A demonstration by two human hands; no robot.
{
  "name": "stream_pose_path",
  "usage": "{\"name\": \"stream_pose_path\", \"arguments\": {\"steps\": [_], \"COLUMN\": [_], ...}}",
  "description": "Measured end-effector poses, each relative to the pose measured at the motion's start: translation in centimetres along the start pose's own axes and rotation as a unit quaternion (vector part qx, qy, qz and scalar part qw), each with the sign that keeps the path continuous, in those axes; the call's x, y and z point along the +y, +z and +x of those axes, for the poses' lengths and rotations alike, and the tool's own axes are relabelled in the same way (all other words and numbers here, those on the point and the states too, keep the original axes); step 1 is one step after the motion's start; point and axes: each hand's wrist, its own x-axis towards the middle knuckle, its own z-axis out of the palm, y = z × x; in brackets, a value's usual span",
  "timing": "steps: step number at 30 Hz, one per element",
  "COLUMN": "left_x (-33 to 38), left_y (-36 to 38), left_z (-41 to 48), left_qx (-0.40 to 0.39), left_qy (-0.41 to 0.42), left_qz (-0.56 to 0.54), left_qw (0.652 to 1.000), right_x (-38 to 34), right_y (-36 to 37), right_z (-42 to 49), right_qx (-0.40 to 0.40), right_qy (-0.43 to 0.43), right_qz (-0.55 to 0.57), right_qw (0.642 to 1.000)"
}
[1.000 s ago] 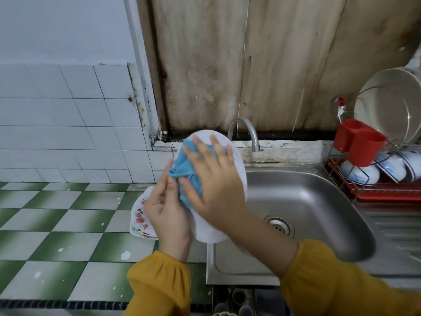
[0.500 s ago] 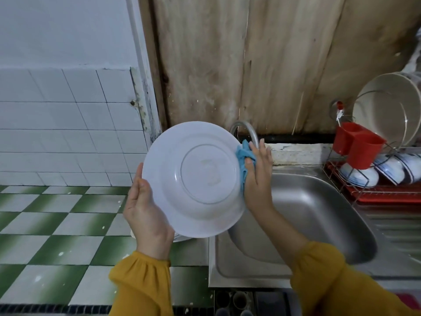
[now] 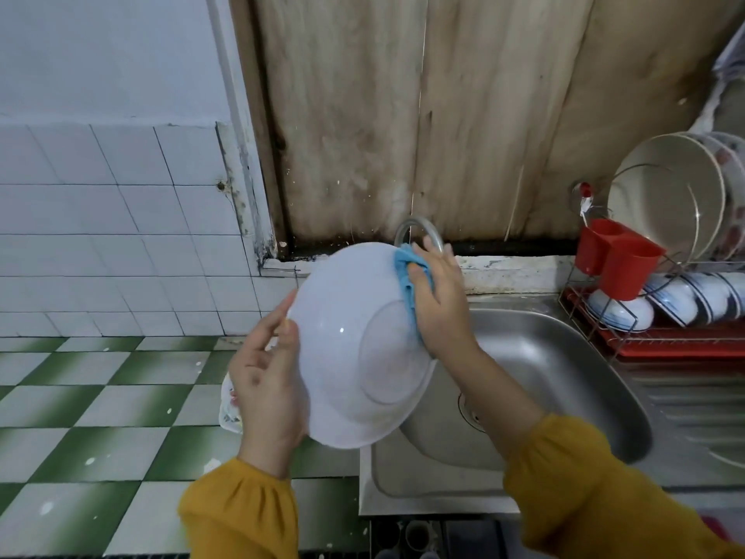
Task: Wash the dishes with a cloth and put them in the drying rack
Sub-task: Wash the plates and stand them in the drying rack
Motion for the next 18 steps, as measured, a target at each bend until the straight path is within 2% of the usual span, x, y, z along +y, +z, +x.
{"name": "stream_pose_path", "arguments": {"steps": [2,4,6,8,9,11,12,13,14,16,18], "left_x": [-0.6,-1.3,-1.6,-1.2,-0.8,-0.2,-0.1,-0.1,-0.3,-1.0,-1.6], "left_y": [0.9,0.9,0.5,0.4,0.4,0.5,0.5,0.5,0.4,0.5,0.9], "left_z": [-0.8,-1.1,-1.0,-1.1,-1.1,-1.1,-1.1,-1.0,-1.0,-0.9,-0.9], "left_qx": [-0.027,-0.021,-0.003,0.017,0.028,0.03,0.022,0.013,0.007,0.005,0.021], "left_qy": [0.03,0.055,0.081,0.1,0.104,0.107,0.111,0.113,0.113,0.107,0.102], "left_qz": [0.037,0.059,0.077,0.053,0.033,0.015,0.021,0.029,0.038,0.069,0.076], "left_qw": [0.999,0.997,0.994,0.993,0.994,0.994,0.993,0.993,0.993,0.992,0.992], "right_x": [-2.1,-3.2,-3.4,-2.3,-1.5,-0.6,-0.5,-0.6,-1.2,-3.3,-4.8], "right_y": [0.3,1.0,1.2,1.4,1.5,1.3,1.2,1.2,1.2,1.3,2.0], "right_z": [-0.5,-1.6,-1.5,0.1,1.2,3.2,3.6,3.5,3.0,0.8,-2.0], "right_qx": [-0.024,-0.068,-0.103,-0.084,-0.056,-0.029,-0.037,-0.045,-0.045,-0.027,-0.013], "right_qy": [-0.111,-0.239,-0.285,-0.203,-0.118,0.062,0.104,0.104,0.068,-0.066,-0.201], "right_qz": [-0.047,-0.123,-0.147,-0.081,-0.025,0.037,0.021,-0.008,-0.042,-0.099,-0.149], "right_qw": [0.992,0.961,0.941,0.972,0.991,0.997,0.994,0.994,0.996,0.993,0.968]}}
